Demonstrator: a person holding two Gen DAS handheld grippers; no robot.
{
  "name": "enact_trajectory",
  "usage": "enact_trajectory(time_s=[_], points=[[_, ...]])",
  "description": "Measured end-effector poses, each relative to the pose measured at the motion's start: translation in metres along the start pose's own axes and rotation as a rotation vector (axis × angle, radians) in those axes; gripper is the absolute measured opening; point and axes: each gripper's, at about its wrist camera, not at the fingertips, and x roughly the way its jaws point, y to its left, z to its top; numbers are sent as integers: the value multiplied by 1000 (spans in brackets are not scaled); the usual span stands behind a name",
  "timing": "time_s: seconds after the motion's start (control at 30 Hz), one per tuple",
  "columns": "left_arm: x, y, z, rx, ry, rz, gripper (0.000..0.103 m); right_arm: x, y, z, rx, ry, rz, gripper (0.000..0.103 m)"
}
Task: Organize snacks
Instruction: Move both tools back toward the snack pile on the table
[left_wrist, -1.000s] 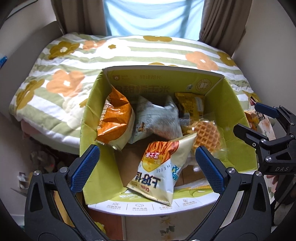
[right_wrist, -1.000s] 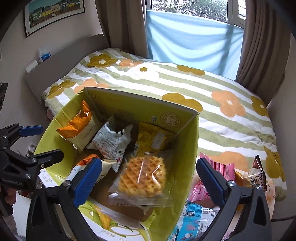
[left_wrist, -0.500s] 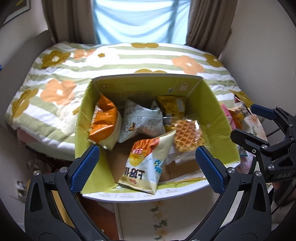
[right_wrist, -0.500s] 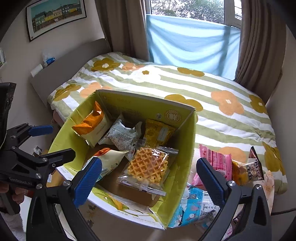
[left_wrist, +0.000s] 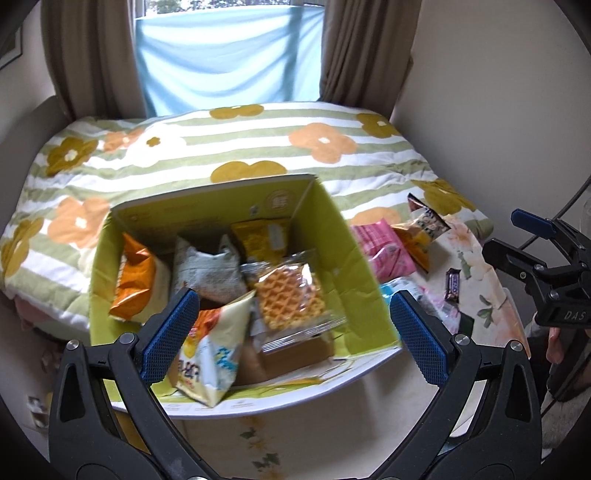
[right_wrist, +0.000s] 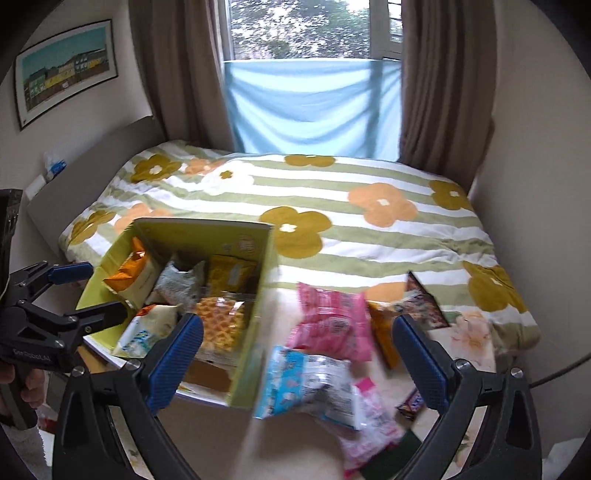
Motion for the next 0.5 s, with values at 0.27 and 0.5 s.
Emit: enact_trajectory(time_s=[0.27,0.5], points=[[23,-65,16,-63,11,6,103,0,-87,-9,51,24,34,102],[65,-135,36,-44,52,57,103,20,-156,-16,106,73,124,102]])
